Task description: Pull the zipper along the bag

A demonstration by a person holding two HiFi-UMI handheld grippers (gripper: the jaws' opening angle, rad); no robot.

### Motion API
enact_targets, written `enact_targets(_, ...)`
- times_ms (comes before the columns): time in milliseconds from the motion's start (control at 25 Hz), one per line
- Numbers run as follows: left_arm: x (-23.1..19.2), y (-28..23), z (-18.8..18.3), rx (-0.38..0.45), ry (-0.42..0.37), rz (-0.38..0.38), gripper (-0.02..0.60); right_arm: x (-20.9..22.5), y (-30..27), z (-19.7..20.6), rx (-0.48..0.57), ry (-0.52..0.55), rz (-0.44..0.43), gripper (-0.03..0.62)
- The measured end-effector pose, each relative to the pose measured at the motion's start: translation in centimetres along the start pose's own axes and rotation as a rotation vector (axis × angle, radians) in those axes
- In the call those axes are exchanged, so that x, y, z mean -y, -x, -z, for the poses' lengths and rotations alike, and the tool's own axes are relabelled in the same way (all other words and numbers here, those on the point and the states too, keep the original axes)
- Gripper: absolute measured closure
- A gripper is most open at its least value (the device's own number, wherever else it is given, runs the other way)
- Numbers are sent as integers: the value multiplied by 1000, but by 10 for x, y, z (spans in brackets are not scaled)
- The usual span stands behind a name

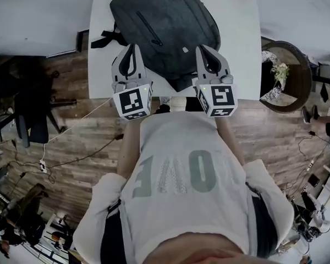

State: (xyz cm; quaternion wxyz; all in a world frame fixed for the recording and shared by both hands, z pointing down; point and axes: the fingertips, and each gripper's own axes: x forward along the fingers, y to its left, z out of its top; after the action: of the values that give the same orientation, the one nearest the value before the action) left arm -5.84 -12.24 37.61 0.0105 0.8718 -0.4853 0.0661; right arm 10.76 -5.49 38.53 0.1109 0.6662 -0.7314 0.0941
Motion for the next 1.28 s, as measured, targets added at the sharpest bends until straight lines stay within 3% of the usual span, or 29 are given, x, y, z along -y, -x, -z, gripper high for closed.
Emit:
enact_targets(240,0,-17,-15,32,-12,-54,557,14,-22,-19,44,42,-58,565)
enact_targets(520,5,-28,-15,27,-26,-82,557,25,-28,-8,22,40,-89,565)
enact_targets(760,-4,-28,-24,70,-8,-126,552,25,-33,-7,25,28,-141,562)
enact_targets(800,-5,-28,-24,72,-1,-126,526,23,-34,-6,21,31,-152,530)
enact_targets(840,-6,-28,-24,72,7,-124,455,22,-36,-4,14,31,-162,400)
enact_targets(960,-6,-32,-18,63,17,-109,279,23,-45,1,-2,17,-161,256)
enact_targets(1080,-4,-33,-9,32,-17,-97,222,27,-50,6,-19,-26,-172,217)
enact_targets(1280,-9,-27,2,10,20,-115,221,25,-57,14,-68,-39,-227,217)
